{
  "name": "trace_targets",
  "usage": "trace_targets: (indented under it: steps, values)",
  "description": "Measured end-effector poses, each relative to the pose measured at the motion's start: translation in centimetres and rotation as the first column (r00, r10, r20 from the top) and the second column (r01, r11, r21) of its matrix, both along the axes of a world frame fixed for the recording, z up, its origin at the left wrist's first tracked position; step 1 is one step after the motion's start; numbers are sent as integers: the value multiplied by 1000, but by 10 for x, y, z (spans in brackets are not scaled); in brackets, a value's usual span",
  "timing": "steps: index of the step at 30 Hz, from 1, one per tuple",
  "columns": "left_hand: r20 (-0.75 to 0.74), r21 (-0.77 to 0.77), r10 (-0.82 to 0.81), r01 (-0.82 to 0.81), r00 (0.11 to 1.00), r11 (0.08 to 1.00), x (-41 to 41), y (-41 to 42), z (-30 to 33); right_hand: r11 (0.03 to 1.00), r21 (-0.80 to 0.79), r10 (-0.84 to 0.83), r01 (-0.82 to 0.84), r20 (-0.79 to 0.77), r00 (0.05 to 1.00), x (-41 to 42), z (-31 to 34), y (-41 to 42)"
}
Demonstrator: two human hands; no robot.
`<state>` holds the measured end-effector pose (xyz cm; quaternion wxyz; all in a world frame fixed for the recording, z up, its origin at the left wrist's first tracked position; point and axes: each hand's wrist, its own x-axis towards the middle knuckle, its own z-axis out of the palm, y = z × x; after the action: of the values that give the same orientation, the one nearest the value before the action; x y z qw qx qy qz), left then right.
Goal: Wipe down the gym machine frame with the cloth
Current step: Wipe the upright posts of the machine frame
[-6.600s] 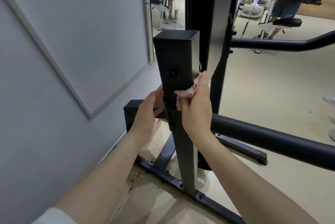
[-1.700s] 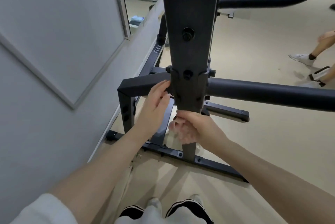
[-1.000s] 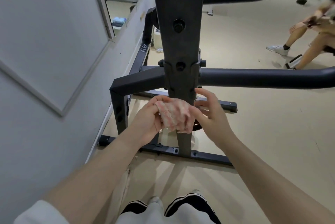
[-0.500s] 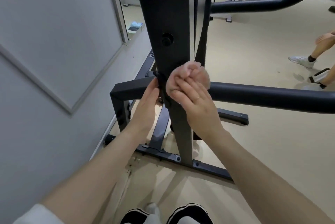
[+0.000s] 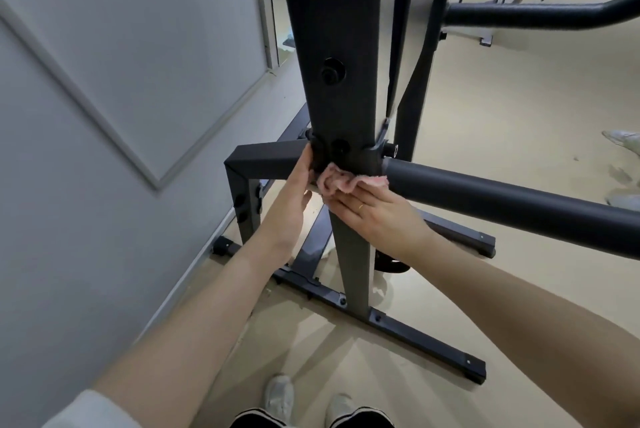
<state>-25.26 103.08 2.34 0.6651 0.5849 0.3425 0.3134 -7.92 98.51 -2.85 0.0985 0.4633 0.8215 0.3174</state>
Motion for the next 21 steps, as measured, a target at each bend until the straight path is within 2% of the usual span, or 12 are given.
trace_targets:
  steps: [2, 3, 8, 9, 11, 13, 14, 15, 16, 17, 19, 21]
  values:
    - [-24, -30, 1, -2, 1000, 1000, 1, 0, -1, 981, -186, -25, 60, 186, 982, -3, -13, -19]
    - [-27, -27, -1, 1, 1000, 1000, 2, 0, -1, 978, -182, -60, 100, 216, 975, -2, -13, -20]
    - [13, -21, 71, -70, 997, 997, 5, 1, -11, 1000, -12, -18, 16, -152, 988, 9, 13, 1]
    - [18, -25, 83, -83, 996, 996, 6, 0, -14, 997, -73, -44, 28, -228, 973, 4, 8, -3]
    - [-13, -39, 119, -119, 993, 992, 6, -3, -24, 920, -389, -226, 51, -419, 879, -7, -11, -19]
    - [-55, -114, 172, -178, 983, 977, 5, -8, -36, 751, -660, -497, 38, -525, 691, -20, -20, -37]
    - [-73, -187, 201, -212, 977, 959, 4, -10, -41, 751, -659, -571, 44, -614, 544, -23, -23, -42]
    - [-86, -249, 222, -236, 971, 939, 3, -12, -45, 778, -625, -611, 64, -730, 306, -25, -21, -45]
    - [-95, -282, 232, -249, 968, 926, 3, -15, -49, 821, -560, -567, 109, -823, 41, -26, -14, -48]
    - [-106, -292, 234, -255, 967, 922, 3, -17, -51, 854, -491, -468, 171, -870, -156, -25, -4, -50]
    - [-118, -287, 225, -250, 967, 925, 4, -21, -54, 904, -321, -243, 281, -929, -278, -25, 18, -51]
    - [-127, -236, 202, -227, 971, 945, 8, -22, -55, 937, -114, -32, 330, -969, -244, -28, 34, -50]
